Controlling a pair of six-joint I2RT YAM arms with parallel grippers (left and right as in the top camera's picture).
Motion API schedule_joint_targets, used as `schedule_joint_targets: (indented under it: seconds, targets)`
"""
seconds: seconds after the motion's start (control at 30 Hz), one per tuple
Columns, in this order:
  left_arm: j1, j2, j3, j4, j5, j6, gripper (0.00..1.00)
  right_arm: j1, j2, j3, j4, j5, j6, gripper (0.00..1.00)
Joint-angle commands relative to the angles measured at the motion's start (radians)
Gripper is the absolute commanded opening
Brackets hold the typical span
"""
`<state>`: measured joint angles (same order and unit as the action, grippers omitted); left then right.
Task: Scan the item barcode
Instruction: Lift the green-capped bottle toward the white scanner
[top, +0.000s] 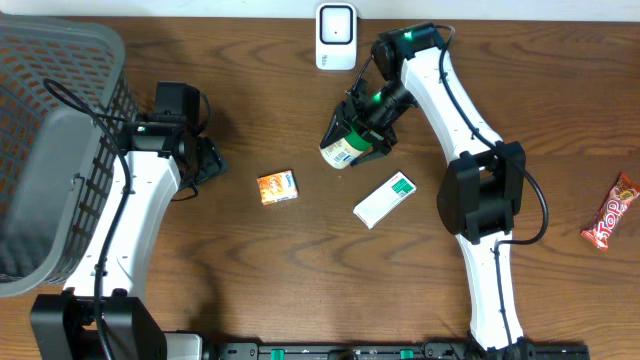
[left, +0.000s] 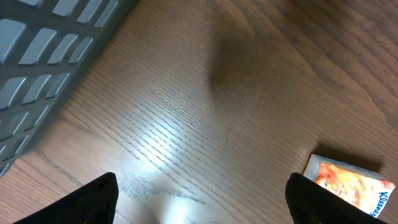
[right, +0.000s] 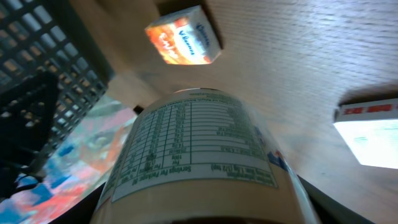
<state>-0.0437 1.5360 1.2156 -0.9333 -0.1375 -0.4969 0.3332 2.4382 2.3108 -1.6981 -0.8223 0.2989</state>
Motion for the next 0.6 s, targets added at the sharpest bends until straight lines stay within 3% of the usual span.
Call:
schedule_joint_targets:
  seconds: [0.0,0.13,0.2,0.33,0.57]
  targets:
    - [0.003,0.000,-0.008,-0.002,-0.013,0.003,0.86,0.000,-0.033,0.016,-0.003,-0.088,0.000,0.59]
    - [0.003,0.000,-0.008,-0.002,-0.013,0.003,0.86,0.000,-0.033,0.016,-0.003,-0.087,0.000,0.58]
    - [0.003,0.000,-0.008,-0.002,-0.013,0.003,0.86,0.000,-0.033,0.016,0.020,0.012,0.000,0.57]
    - [0.003,0.000,-0.008,-0.002,-0.013,0.003,0.86,0.009,-0.033,0.016,0.170,0.331,0.027,0.54]
    - [0.003,0.000,-0.008,-0.002,-0.013,0.003,0.86,0.027,-0.034,0.021,0.436,0.369,0.037,0.56]
